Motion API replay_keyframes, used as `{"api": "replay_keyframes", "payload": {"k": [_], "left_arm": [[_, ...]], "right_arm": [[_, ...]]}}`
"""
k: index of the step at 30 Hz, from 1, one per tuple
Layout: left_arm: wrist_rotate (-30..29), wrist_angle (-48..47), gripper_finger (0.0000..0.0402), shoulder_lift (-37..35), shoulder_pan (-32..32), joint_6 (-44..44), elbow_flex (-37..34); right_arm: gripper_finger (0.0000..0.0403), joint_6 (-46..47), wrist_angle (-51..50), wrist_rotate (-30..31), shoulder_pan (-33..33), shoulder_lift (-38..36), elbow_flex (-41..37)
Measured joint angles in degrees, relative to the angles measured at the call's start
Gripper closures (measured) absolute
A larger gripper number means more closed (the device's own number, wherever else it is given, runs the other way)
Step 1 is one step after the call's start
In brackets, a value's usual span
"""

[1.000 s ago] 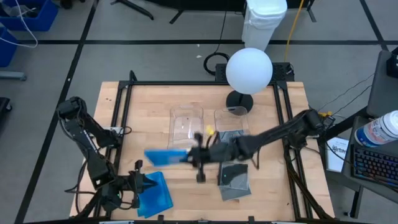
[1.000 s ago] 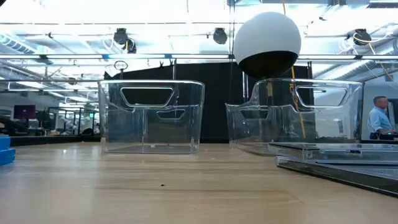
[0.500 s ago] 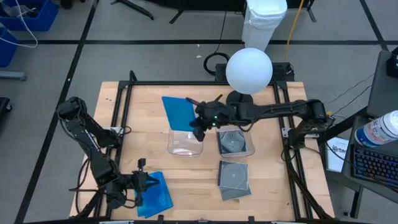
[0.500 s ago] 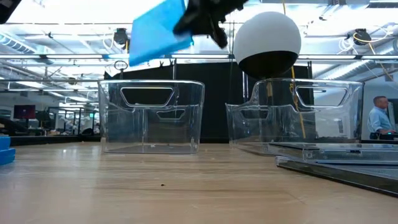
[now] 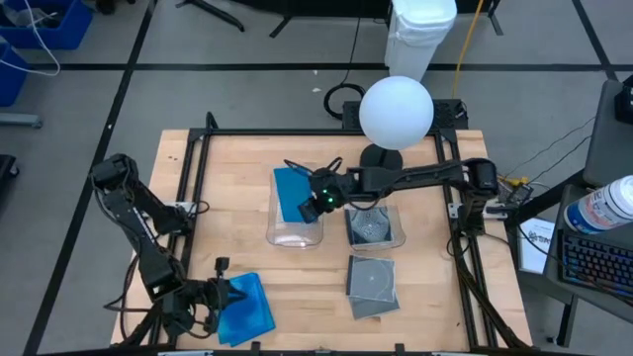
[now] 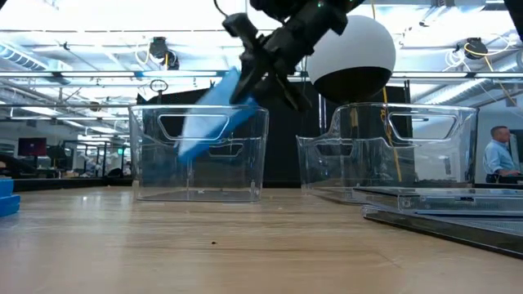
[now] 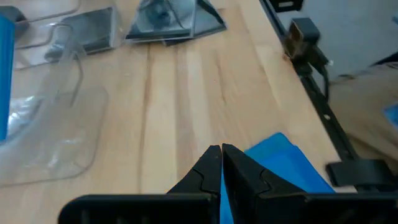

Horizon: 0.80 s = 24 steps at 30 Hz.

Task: Pick & place jewel cases by type
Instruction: Put the blue cd case into the left transparent bin

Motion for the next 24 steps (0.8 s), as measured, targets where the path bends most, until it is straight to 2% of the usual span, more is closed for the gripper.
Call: {"api": "replay_keyframes", "payload": {"k": [8, 19, 24], "left_arm": [[0.5, -1.1, 0.0378, 0.0, -2.4, -0.5, 0.0], [0.0, -1.5, 0.0378, 0.0, -3.7, -0.3, 0.0], [0.0, -1.5, 0.0378, 0.0, -3.9, -0.5, -0.2]], "right_arm": [[0.0369, 7.5, 2.0, -7.4, -0.9, 2.8, 0.0], [0.0373, 12.2, 1.0, -8.9, -0.4, 3.2, 0.0], [0.037, 11.2, -1.0, -4.5, -0.4, 3.2, 0.0]]}}
